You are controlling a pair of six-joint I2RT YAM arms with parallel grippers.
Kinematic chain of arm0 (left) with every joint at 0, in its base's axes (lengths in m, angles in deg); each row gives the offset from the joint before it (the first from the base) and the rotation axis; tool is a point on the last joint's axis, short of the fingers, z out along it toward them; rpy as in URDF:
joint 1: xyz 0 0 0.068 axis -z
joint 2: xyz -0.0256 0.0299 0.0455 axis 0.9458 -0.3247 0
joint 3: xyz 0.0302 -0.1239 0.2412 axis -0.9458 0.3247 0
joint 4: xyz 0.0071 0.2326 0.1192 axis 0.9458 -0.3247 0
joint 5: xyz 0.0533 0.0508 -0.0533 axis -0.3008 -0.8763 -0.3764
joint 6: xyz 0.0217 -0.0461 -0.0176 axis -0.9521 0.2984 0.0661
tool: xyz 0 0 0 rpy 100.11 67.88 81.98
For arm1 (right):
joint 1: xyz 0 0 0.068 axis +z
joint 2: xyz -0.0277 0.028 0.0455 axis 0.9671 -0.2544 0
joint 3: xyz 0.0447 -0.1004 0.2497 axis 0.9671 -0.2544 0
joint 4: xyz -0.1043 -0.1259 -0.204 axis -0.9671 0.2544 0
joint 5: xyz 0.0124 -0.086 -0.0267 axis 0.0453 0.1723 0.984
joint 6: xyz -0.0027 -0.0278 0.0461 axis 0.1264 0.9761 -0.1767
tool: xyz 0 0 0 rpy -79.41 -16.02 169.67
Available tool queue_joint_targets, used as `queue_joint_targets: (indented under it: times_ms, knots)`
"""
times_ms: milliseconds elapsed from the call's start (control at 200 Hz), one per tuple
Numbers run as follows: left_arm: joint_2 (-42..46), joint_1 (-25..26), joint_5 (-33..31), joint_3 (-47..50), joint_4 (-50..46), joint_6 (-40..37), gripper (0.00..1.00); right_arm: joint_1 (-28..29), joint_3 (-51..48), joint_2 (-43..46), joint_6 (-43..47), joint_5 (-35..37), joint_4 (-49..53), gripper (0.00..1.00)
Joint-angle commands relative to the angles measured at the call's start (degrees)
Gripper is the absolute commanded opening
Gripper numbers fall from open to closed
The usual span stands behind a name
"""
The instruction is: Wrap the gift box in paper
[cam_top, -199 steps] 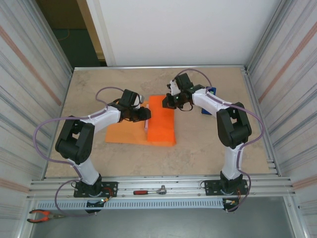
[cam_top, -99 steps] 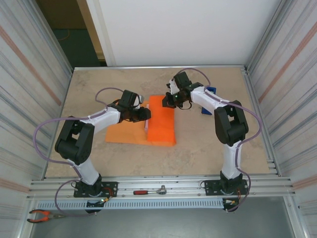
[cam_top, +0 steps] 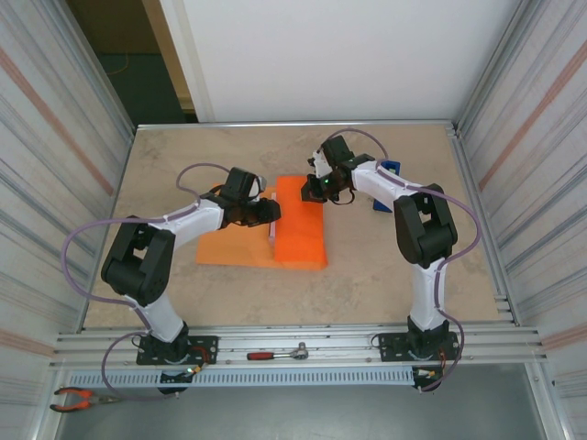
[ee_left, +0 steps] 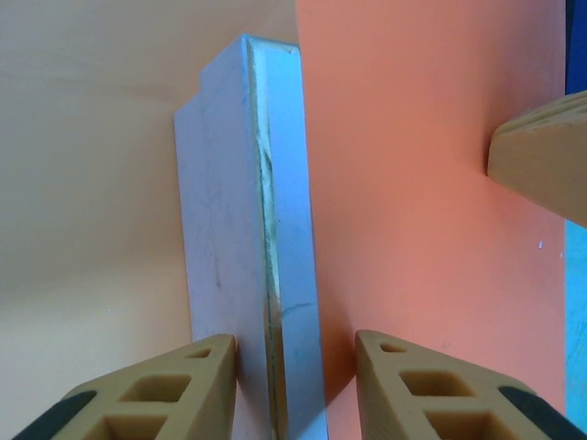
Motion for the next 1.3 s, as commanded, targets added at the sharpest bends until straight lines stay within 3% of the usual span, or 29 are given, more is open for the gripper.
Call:
queue_joint_targets:
  times_ms: [0, 261, 596, 777, 962, 1298]
  knots:
    - [2.51, -1.6, -1.2, -0.28, -5.92, -0.5, 0.4, -0.51, -2.68, -1.25, 1.43, 3.36, 2.05, 0.0]
    - [13.09, -12.96, -2.13, 8.29, -7.35, 1.04, 0.58, -0.49, -4.15, -1.22, 1.1, 3.0, 0.87, 0.0]
    - [21.45, -24.39, -10.3, 23.27, -7.53, 5.61, 0.71, -0.47, -4.97, -1.15, 1.17, 2.8, 0.54, 0.0]
    - [19.98, -24.92, -10.96, 24.13, -6.77, 5.1, 0.73, -0.42, -4.75, -1.09, 1.3, 2.87, 0.73, 0.0]
    - [17.22, -24.6, -7.4, 24.51, -3.82, 4.29, 0.73, -0.44, -4.86, -1.15, 1.34, 2.85, 0.73, 0.0]
    - [15.6, -18.4, -1.56, 22.51, 6.05, 1.18, 0.75, -0.42, -4.72, -1.03, 1.43, 2.88, 1.08, 0.0]
